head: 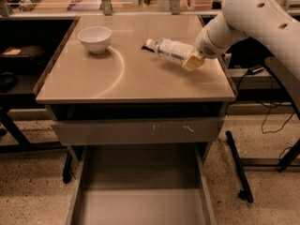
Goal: Pick blue plastic bottle from middle drawer and place on counter
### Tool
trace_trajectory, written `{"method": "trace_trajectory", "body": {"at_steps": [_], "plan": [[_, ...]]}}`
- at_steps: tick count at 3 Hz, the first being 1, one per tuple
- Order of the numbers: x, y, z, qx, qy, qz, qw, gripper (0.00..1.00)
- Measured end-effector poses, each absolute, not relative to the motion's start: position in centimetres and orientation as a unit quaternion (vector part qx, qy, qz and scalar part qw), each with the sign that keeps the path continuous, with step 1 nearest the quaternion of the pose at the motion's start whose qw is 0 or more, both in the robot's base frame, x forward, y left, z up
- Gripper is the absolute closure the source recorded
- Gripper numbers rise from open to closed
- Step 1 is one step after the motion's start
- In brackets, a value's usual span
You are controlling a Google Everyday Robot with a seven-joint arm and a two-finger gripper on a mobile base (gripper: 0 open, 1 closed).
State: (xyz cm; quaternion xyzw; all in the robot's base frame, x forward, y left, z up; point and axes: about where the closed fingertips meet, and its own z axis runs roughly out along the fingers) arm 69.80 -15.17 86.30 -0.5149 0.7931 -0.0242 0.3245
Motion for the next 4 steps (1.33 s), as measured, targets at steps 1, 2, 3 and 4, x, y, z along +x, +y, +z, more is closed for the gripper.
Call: {"method": "trace_trajectory", "body": {"at_steps": [1,2,3,4], "plan": [[69.8,-15.18,86.25,-0.514,0.794,-0.024,0.324,1.0],[69.8,-15.18,86.25,-0.514,0.794,-0.024,0.324,0.8],[69.8,-15.18,86.25,-0.514,0.794,-0.024,0.324,0.57],[69.8,-15.18,86.24,-0.514,0.794,-0.024,0.324,0.34]]}}
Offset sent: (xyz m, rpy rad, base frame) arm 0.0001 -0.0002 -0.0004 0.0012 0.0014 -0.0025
